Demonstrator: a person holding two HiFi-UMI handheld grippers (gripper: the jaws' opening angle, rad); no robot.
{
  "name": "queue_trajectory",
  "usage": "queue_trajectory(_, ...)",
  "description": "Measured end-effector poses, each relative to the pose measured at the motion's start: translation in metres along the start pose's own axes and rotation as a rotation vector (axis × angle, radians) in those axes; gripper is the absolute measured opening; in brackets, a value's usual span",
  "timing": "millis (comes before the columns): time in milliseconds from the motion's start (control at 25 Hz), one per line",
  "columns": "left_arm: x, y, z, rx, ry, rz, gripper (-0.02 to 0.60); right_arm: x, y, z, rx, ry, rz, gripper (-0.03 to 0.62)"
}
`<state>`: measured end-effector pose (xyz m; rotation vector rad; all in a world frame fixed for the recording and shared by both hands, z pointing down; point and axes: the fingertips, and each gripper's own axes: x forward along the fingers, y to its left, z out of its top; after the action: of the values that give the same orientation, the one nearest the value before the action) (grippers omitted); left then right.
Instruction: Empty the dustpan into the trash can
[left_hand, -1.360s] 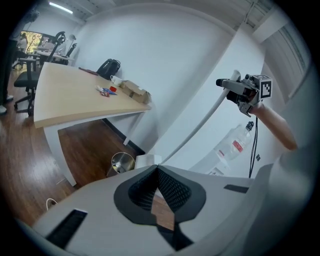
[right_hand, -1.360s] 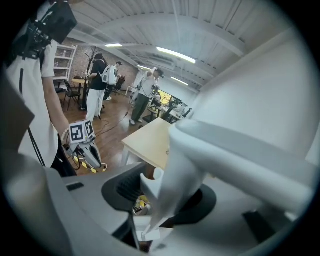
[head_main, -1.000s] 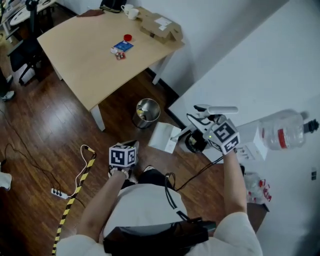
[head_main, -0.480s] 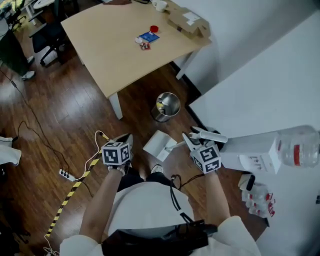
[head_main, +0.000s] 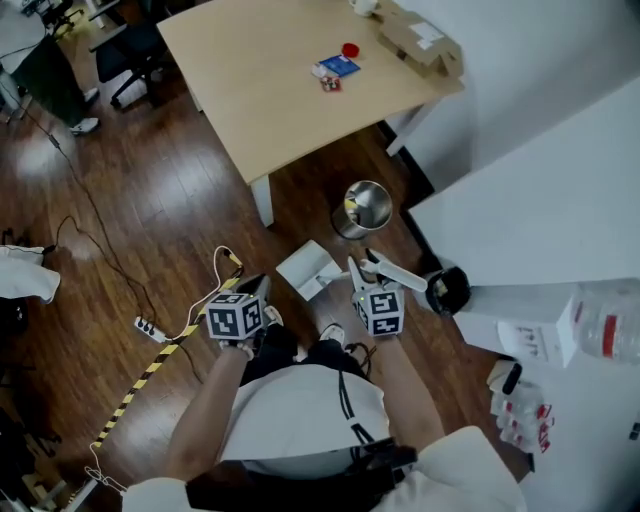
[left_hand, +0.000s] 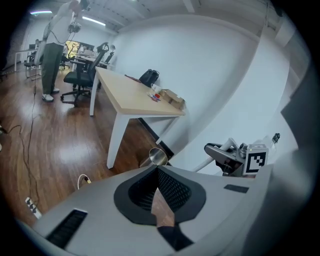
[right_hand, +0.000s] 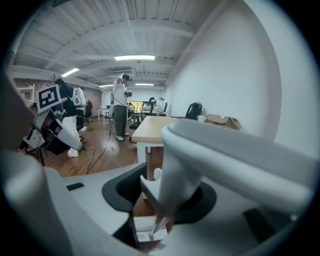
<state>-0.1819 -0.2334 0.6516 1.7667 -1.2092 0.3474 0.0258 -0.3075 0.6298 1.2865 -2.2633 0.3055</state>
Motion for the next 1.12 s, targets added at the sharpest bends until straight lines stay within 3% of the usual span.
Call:
queue_trajectory(440,-0.015,0.039,0.004,-0.024,0.013,0.035,-0.010,0.063,0.029,-0.027,0.056,0.039,-0.103,0.181)
queue_trajectory(640,-0.008,0.034,0.002,-0.024,0.024,0.008,-0.011,0.057,0.042,-0.037,0.071,0.046,-0.110,0.187)
queue_trajectory(1120,0.017,-0.007,-0.018,0.040,0.104,-0.079,-0.010,0.013,0.027,-0.092,0.299,0.078,-0.201,0.221)
